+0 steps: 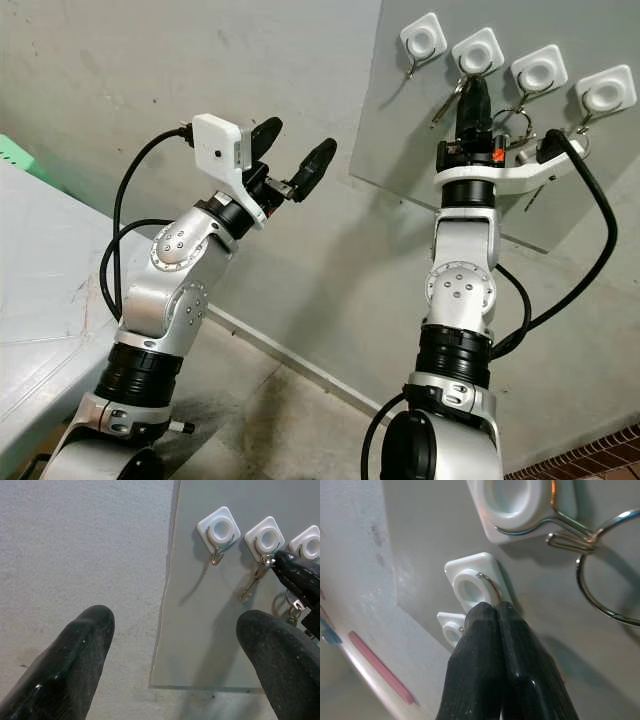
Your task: Hang keys on a hook
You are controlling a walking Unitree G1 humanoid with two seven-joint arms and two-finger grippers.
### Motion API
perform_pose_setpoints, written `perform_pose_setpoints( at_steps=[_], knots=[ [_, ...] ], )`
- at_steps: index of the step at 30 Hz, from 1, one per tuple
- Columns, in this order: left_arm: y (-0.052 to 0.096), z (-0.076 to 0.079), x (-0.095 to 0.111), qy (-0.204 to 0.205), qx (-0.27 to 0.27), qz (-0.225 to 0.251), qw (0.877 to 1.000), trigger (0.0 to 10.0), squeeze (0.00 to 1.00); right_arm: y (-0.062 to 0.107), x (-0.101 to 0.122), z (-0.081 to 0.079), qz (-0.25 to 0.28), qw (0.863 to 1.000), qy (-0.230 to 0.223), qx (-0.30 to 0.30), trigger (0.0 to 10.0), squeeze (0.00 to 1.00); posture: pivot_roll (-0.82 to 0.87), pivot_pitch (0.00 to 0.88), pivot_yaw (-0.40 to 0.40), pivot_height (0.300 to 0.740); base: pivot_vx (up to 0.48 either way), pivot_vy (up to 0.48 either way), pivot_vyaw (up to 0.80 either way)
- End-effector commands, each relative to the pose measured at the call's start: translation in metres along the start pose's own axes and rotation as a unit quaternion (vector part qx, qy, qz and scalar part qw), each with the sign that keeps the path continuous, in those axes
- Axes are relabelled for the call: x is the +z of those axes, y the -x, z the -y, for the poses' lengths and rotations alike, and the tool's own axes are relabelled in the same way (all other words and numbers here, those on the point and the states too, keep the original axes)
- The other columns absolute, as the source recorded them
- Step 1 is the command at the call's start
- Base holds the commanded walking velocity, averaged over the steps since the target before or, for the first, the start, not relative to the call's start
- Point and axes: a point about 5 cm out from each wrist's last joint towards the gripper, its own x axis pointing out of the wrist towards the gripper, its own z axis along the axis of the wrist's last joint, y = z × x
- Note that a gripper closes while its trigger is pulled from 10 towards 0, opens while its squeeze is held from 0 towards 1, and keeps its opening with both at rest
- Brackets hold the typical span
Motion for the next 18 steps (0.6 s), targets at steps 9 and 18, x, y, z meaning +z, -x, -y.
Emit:
perform_pose_setpoints(
  at_steps=[9, 18],
  knots=[
    [-0.004, 0.001, 0.004, 0.0, -0.001, 0.005, 1.0, 10.0, 0.0, 0.0, -0.003, 0.016, -0.019, 0.998, 0.011, -0.064, 10.0, 0.0, 0.14, 0.048, -0.066, 0.74, 0.0, 0.0, 0.0],
    [-0.003, 0.0, 0.004, -0.001, 0.0, 0.004, 1.0, 10.0, 0.0, 0.006, -0.008, 0.018, -0.027, 0.998, 0.003, -0.063, 10.0, 0.0, 0.14, 0.049, -0.065, 0.74, 0.0, 0.0, 0.0]
  ],
)
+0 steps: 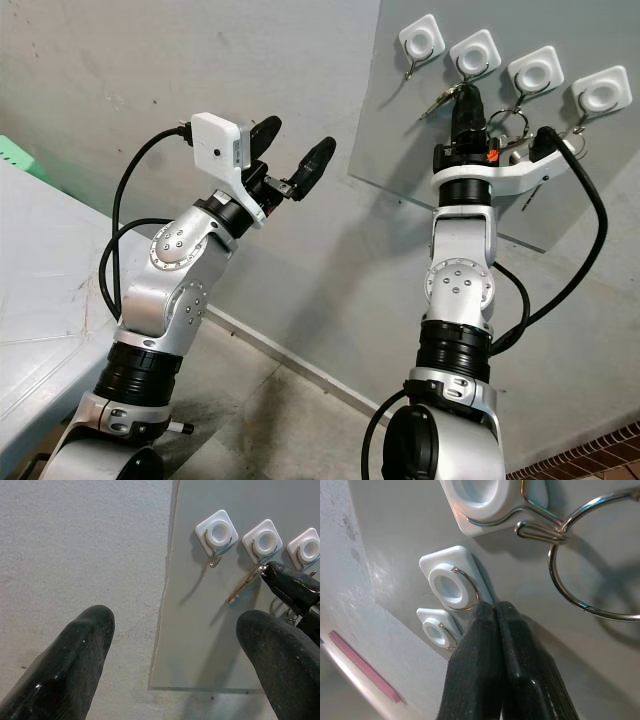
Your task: Hang keys on a hook
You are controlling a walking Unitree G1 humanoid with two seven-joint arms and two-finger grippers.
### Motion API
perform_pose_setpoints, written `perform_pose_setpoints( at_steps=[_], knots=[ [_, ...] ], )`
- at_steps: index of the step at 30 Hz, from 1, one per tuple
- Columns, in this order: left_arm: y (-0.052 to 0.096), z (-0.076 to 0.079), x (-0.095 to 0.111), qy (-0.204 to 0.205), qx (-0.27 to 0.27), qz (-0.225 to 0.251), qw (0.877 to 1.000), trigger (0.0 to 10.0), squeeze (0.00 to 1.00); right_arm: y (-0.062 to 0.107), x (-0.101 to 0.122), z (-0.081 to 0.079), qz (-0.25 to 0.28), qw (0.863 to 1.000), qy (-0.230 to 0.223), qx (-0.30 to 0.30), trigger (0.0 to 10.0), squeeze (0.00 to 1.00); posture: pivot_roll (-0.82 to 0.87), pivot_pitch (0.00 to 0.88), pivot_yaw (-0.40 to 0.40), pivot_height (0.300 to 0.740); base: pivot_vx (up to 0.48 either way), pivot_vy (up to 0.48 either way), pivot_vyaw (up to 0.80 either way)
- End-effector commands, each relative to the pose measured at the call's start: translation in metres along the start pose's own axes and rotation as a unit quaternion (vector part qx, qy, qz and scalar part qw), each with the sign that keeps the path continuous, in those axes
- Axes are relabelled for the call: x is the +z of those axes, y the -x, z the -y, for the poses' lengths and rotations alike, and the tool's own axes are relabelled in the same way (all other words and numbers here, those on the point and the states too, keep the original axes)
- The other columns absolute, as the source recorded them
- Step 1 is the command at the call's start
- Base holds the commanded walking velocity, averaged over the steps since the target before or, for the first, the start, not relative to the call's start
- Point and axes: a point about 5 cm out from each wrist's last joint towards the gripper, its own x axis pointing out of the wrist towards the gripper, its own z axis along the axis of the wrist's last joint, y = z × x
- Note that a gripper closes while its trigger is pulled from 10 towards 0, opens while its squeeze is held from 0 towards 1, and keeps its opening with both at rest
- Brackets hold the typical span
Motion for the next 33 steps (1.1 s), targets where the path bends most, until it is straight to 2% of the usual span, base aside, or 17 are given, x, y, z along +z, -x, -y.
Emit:
perform_pose_setpoints(
  at_steps=[1, 10, 14, 16, 17, 18, 20, 21, 22, 24, 26, 28, 30, 31, 33],
  knots=[
    [-0.003, 0.001, 0.003, -0.001, -0.002, 0.003, 1.0, 10.0, 0.0, 0.009, -0.006, 0.013, -0.016, 0.999, -0.005, -0.033, 10.0, 1.0, 0.14, 0.049, -0.065, 0.74, 0.0, 0.0, 0.0],
    [-0.003, 0.001, 0.003, -0.004, -0.004, 0.003, 1.0, 10.0, 0.0, 0.014, -0.008, 0.017, -0.02, 0.999, -0.007, -0.042, 10.0, 1.0, 0.14, 0.023, -0.066, 0.74, 0.0, 0.0, 0.0],
    [-0.003, 0.002, 0.001, -0.003, -0.004, 0.002, 1.0, 10.0, 0.0, 0.019, -0.008, 0.017, -0.025, 0.999, 0.01, -0.037, 10.0, 1.0, 0.14, 0.013, -0.066, 0.74, 0.0, 0.0, 0.0],
    [-0.003, 0.001, 0.0, -0.005, -0.002, 0.001, 1.0, 10.0, 0.0, 0.023, -0.01, 0.017, -0.034, 0.998, 0.033, -0.032, 10.0, 1.0, 0.13, 0.015, -0.064, 0.74, 0.0, 0.0, 0.0],
    [-0.001, 0.0, -0.002, -0.007, 0.003, -0.003, 1.0, 10.0, 0.0, 0.028, -0.012, 0.017, -0.049, 0.996, 0.075, -0.02, 10.0, 1.0, 0.13, 0.015, -0.064, 0.74, 0.0, 0.0, 0.0],
    [0.001, -0.002, -0.006, -0.007, 0.013, -0.011, 1.0, 10.0, 0.0, 0.036, -0.018, 0.018, -0.076, 0.987, 0.139, -0.001, 10.0, 1.0, 0.13, 0.015, -0.06, 0.74, 0.0, 0.0, 0.0],
    [0.006, -0.004, -0.014, -0.005, 0.028, -0.024, 0.999, 10.0, 0.0, 0.049, -0.026, 0.023, -0.112, 0.976, 0.185, 0.006, 10.0, 1.0, 0.13, 0.026, -0.055, 0.74, 0.0, 0.0, 0.0],
    [0.012, -0.008, -0.026, -0.004, 0.046, -0.046, 0.998, 10.0, 0.0, 0.063, -0.029, 0.032, -0.134, 0.97, 0.204, 0.0, 10.0, 1.0, 0.13, 0.019, -0.054, 0.74, 0.0, 0.0, 0.0],
    [0.012, -0.008, -0.026, -0.004, 0.046, -0.046, 0.998, 10.0, 0.0, 0.063, -0.029, 0.032, -0.134, 0.97, 0.204, 0.0, 10.0, 1.0, 0.13, 0.019, -0.054, 0.74, 0.0, 0.0, 0.0],
    [0.02, -0.013, -0.043, 0.0, 0.075, -0.075, 0.994, 10.0, 0.0, 0.077, -0.03, 0.043, -0.157, 0.961, 0.228, -0.015, 10.0, 1.0, 0.12, 0.021, -0.05, 0.74, 0.0, 0.0, 0.0],
    [0.022, -0.014, -0.045, 0.001, 0.08, -0.078, 0.994, 10.0, 0.0, 0.08, -0.03, 0.045, -0.16, 0.959, 0.234, -0.018, 10.0, 1.0, 0.12, 0.021, -0.05, 0.74, 0.0, 0.0, 0.0],
    [0.043, -0.02, -0.075, -0.001, 0.118, -0.114, 0.986, 10.0, 0.0, 0.105, -0.031, 0.065, -0.202, 0.937, 0.284, -0.038, 10.0, 1.0, 0.12, 0.022, -0.045, 0.74, 0.0, 0.0, 0.0],
    [0.046, -0.021, -0.078, 0.002, 0.127, -0.118, 0.985, 10.0, 0.0, 0.108, -0.031, 0.068, -0.205, 0.934, 0.291, -0.042, 10.0, 1.0, 0.11, 0.021, -0.041, 0.74, 0.0, 0.0, 0.0],
    [0.055, -0.025, -0.088, 0.03, 0.146, -0.135, 0.98, 10.0, 0.0, 0.121, -0.029, 0.076, -0.216, 0.922, 0.318, -0.055, 10.0, 1.0, 0.11, 0.022, -0.037, 0.74, 0.0, 0.0, 0.0],
    [0.062, -0.025, -0.097, 0.034, 0.148, -0.148, 0.977, 10.0, 0.0, 0.131, -0.029, 0.083, -0.226, 0.913, 0.333, -0.066, 10.0, 1.0, 0.11, 0.031, -0.036, 0.74, 0.0, 0.0, 0.0]
  ],
)
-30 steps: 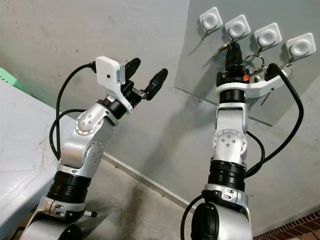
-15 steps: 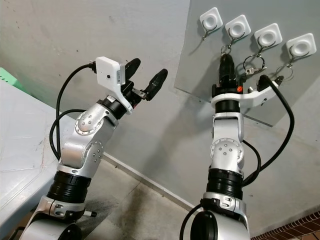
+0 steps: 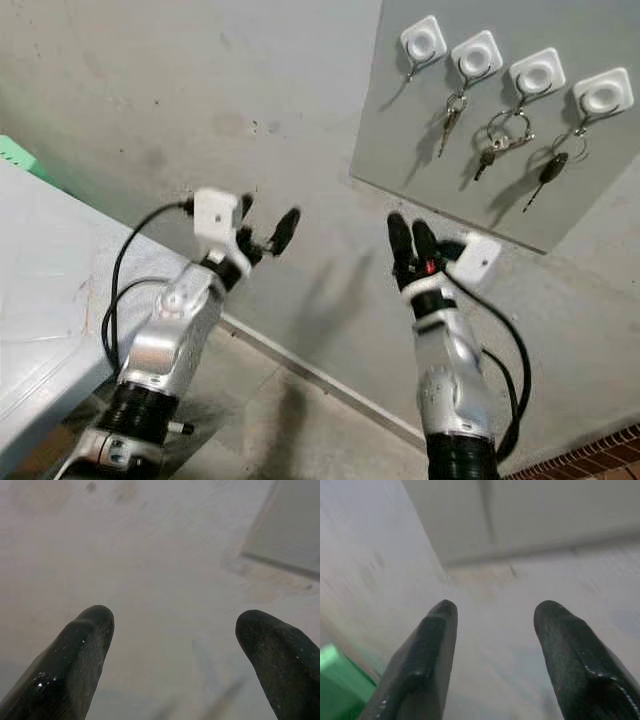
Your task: Hang keys on a hook
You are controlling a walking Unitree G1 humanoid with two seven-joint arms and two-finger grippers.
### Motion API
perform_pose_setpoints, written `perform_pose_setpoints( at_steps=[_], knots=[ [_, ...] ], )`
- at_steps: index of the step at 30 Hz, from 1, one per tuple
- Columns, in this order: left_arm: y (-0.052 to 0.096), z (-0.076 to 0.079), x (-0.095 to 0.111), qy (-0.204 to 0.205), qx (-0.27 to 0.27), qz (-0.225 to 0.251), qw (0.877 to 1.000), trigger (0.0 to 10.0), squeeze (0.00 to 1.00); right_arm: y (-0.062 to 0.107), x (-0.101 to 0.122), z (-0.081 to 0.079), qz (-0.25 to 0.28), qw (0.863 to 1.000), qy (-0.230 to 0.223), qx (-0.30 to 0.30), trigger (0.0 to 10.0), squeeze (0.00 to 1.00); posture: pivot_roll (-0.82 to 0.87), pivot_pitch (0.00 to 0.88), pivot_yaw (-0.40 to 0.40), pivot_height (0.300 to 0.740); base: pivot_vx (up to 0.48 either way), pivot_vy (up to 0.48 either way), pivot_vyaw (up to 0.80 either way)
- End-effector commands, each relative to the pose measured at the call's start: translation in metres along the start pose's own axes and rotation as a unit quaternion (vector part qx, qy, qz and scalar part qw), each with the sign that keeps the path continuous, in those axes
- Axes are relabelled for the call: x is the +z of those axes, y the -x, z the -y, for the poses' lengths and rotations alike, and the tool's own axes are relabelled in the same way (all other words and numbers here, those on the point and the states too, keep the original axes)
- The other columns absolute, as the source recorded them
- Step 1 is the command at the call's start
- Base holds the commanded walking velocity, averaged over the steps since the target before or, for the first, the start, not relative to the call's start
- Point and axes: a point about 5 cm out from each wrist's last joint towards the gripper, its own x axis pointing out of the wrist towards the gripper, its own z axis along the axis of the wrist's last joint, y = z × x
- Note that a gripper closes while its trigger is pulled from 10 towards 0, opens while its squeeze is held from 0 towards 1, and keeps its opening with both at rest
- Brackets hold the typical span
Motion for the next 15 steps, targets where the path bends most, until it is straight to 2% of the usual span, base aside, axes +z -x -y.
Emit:
perform_pose_setpoints(
  at_steps=[1, 3, 6, 8, 9, 11, 13, 15],
  knots=[
    [0.003, 0.001, -0.011, -0.004, -0.001, -0.01, 1.0, 10.0, 0.0, 0.007, -0.007, 0.006, -0.014, 1.0, 0.025, -0.01, 10.0, 1.0, 0.11, 0.031, -0.036, 0.74, 0.0, 0.0, 0.0],
    [0.008, -0.001, -0.033, -0.01, 0.001, -0.045, 0.999, 10.0, 0.0, 0.017, -0.025, 0.016, -0.047, 0.998, 0.038, -0.032, 10.0, 1.0, 0.11, 0.036, -0.035, 0.74, 0.0, 0.0, 0.0],
    [0.013, -0.001, -0.051, -0.012, -0.003, -0.071, 0.997, 10.0, 0.0, 0.025, -0.039, 0.021, -0.076, 0.995, 0.054, -0.034, 10.0, 1.0, 0.11, 0.037, -0.033, 0.74, 0.0, 0.0, 0.0],
    [0.02, 0.0, -0.071, -0.013, -0.012, -0.105, 0.994, 10.0, 0.0, 0.035, -0.058, 0.027, -0.115, 0.991, 0.056, -0.038, 10.0, 1.0, 0.11, 0.037, -0.031, 0.74, 0.0, 0.0, 0.0],
    [0.028, 0.0, -0.088, -0.008, -0.02, -0.133, 0.991, 10.0, 0.0, 0.044, -0.072, 0.033, -0.151, 0.985, 0.072, -0.045, 10.0, 0.0, 0.11, 0.037, -0.031, 0.74, 0.0, 0.0, 0.0],
    [0.034, 0.0, -0.097, 0.003, -0.024, -0.152, 0.988, 10.0, 0.0, 0.049, -0.078, 0.036, -0.17, 0.981, 0.087, -0.044, 10.0, 0.0, 0.11, 0.04, -0.027, 0.74, 0.0, 0.0, 0.0],
    [0.04, -0.001, -0.108, -0.009, -0.028, -0.178, 0.984, 10.0, 0.0, 0.056, -0.087, 0.04, -0.193, 0.977, 0.085, -0.046, 10.0, 0.0, 0.1, 0.039, -0.028, 0.74, 0.0, 0.0, 0.0],
    [0.051, -0.004, -0.122, 0.003, -0.018, -0.204, 0.979, 10.0, 0.0, 0.071, -0.101, 0.051, -0.238, 0.963, 0.101, -0.074, 10.0, 0.0, 0.1, 0.033, -0.029, 0.74, 0.0, 0.0, 0.0]
  ],
)
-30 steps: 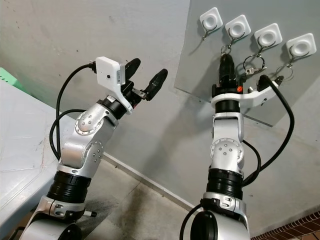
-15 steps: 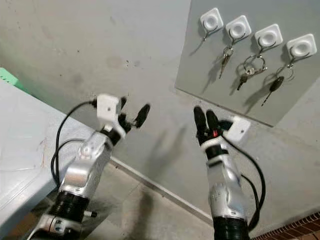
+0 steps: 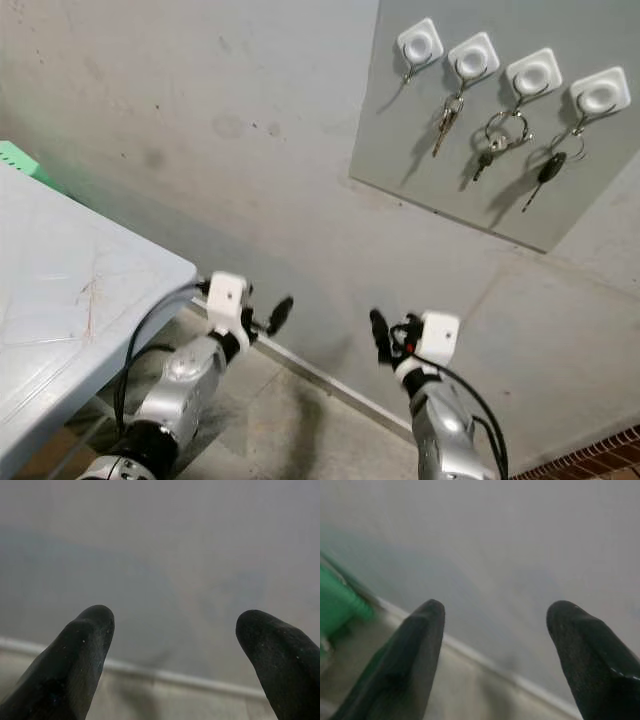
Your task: Hang keys on a hook
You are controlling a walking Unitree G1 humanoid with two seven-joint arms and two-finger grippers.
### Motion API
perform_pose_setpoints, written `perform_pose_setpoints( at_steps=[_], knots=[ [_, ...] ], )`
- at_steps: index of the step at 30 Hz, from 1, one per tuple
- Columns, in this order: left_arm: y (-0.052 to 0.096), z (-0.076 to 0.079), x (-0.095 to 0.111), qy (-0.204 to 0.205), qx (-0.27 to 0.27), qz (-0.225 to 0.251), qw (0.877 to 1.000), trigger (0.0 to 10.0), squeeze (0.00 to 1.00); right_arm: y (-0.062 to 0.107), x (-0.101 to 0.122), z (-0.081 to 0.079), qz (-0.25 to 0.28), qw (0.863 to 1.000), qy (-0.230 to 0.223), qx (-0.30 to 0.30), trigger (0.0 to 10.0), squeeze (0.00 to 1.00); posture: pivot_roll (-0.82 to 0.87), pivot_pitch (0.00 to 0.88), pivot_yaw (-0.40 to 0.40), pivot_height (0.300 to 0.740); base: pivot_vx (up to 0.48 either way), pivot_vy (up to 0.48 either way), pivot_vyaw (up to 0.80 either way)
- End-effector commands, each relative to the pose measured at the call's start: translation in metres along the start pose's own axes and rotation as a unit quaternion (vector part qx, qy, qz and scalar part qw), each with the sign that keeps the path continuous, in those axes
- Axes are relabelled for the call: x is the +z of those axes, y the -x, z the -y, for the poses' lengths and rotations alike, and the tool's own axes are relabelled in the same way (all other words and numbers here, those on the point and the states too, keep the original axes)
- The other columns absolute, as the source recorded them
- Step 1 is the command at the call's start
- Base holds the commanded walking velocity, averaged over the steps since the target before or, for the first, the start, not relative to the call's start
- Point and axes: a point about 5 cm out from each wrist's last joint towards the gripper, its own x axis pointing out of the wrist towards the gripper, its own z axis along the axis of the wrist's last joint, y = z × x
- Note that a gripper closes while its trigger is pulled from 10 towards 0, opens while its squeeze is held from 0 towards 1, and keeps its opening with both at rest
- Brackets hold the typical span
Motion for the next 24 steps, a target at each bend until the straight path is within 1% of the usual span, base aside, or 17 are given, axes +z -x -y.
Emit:
perform_pose_setpoints(
  at_steps=[1, 3, 4, 5, 6, 8, 9, 10, 12, 13, 15, 16, 17, 18, 21, 22, 24],
  knots=[
    [0.007, -0.002, -0.02, 0.008, 0.004, -0.031, 0.999, 10.0, 0.0, 0.01, -0.022, 0.014, -0.059, 0.997, 0.032, -0.036, 10.0, 0.0, 0.1, 0.032, -0.029, 0.74, 0.0, 0.0, 0.0],
    [0.012, -0.005, -0.035, -0.013, 0.013, -0.063, 0.998, 10.0, 0.0, 0.017, -0.036, 0.019, -0.089, 0.994, 0.039, -0.048, 10.0, 0.0, 0.1, 0.029, -0.026, 0.74, 0.0, 0.0, 0.0],
    [0.02, -0.008, -0.051, -0.016, 0.028, -0.098, 0.995, 10.0, 0.0, 0.026, -0.052, 0.024, -0.132, 0.988, 0.043, -0.063, 10.0, 0.0, 0.09, 0.023, -0.022, 0.74, 0.0, 0.0, 0.0],
    [0.02, -0.008, -0.051, -0.016, 0.028, -0.098, 0.995, 10.0, 0.0, 0.026, -0.052, 0.024, -0.132, 0.988, 0.043, -0.063, 10.0, 0.0, 0.09, 0.023, -0.022, 0.74, 0.0, 0.0, 0.0],
    [0.027, -0.011, -0.064, -0.005, 0.037, -0.123, 0.992, 10.0, 0.0, 0.035, -0.065, 0.027, -0.165, 0.982, 0.056, -0.072, 10.0, 0.0, 0.09, 0.02, -0.019, 0.74, 0.0, 0.0, 0.0],
    [0.037, -0.013, -0.078, 0.0, 0.046, -0.153, 0.987, 10.0, 0.0, 0.045, -0.077, 0.029, -0.198, 0.974, 0.081, -0.071, 10.0, 0.0, 0.09, 0.001, -0.012, 0.74, 0.0, 0.0, 0.0],
    [0.044, -0.014, -0.089, -0.004, 0.052, -0.18, 0.982, 10.0, 0.0, 0.052, -0.085, 0.032, -0.218, 0.97, 0.072, -0.086, 10.0, 0.0, 0.08, 0.0, -0.009, 0.74, 0.0, 0.0, 0.0],
    [0.057, -0.015, -0.106, -0.015, 0.058, -0.226, 0.972, 10.0, 0.0, 0.064, -0.096, 0.035, -0.245, 0.962, 0.057, -0.106, 10.0, 0.0, 0.08, 0.0, -0.005, 0.74, 0.0, 0.0, 0.0],
    [0.068, -0.015, -0.119, -0.022, 0.06, -0.258, 0.964, 10.0, 0.0, 0.073, -0.106, 0.036, -0.269, 0.955, 0.058, -0.112, 10.0, 0.0, 0.08, 0.0, 0.0, 0.74, 0.0, 0.0, 0.0],
    [0.079, -0.017, -0.13, -0.02, 0.067, -0.283, 0.956, 10.0, 0.0, 0.081, -0.114, 0.035, -0.289, 0.949, 0.06, -0.113, 10.0, 0.0, 0.08, 0.0, 0.002, 0.74, 0.0, 0.0, 0.0],
    [0.087, -0.018, -0.138, -0.017, 0.077, -0.3, 0.951, 10.0, 0.0, 0.087, -0.119, 0.034, -0.3, 0.945, 0.062, -0.115, 10.0, 0.0, 0.08, 0.0, 0.002, 0.74, 0.0, 0.0, 0.0],
    [0.094, -0.02, -0.143, -0.002, 0.09, -0.307, 0.947, 10.0, 0.0, 0.093, -0.124, 0.034, -0.309, 0.942, 0.049, -0.122, 10.0, 0.0, 0.07, 0.0, 0.006, 0.74, 0.0, 0.0, 0.0],
    [0.094, -0.02, -0.143, -0.002, 0.09, -0.307, 0.947, 10.0, 0.0, 0.093, -0.124, 0.034, -0.309, 0.942, 0.049, -0.122, 10.0, 0.0, 0.07, 0.0, 0.006, 0.74, 0.0, 0.0, 0.0],
    [0.1, -0.022, -0.147, 0.014, 0.103, -0.311, 0.945, 10.0, 0.0, 0.099, -0.129, 0.034, -0.318, 0.938, 0.039, -0.13, 10.0, 0.0, 0.07, 0.0, 0.011, 0.74, 0.0, 0.0, 0.0],
    [0.107, -0.025, -0.152, 0.031, 0.117, -0.312, 0.942, 10.0, 0.0, 0.106, -0.133, 0.034, -0.327, 0.935, 0.035, -0.137, 10.0, 0.0, 0.07, 0.0, 0.011, 0.74, 0.0, 0.0, 0.0],
    [0.11, -0.027, -0.153, 0.038, 0.13, -0.314, 0.94, 10.0, 0.0, 0.108, -0.135, 0.034, -0.333, 0.933, 0.034, -0.136, 10.0, 0.0, 0.07, 0.0, 0.007, 0.74, 0.0, 0.0, 0.0],
    [0.111, -0.028, -0.154, 0.039, 0.137, -0.316, 0.938, 10.0, 0.0, 0.108, -0.136, 0.034, -0.335, 0.932, 0.036, -0.136, 10.0, 0.0, 0.08, 0.0, 0.004, 0.74, 0.0, 0.0, 0.0]
  ],
)
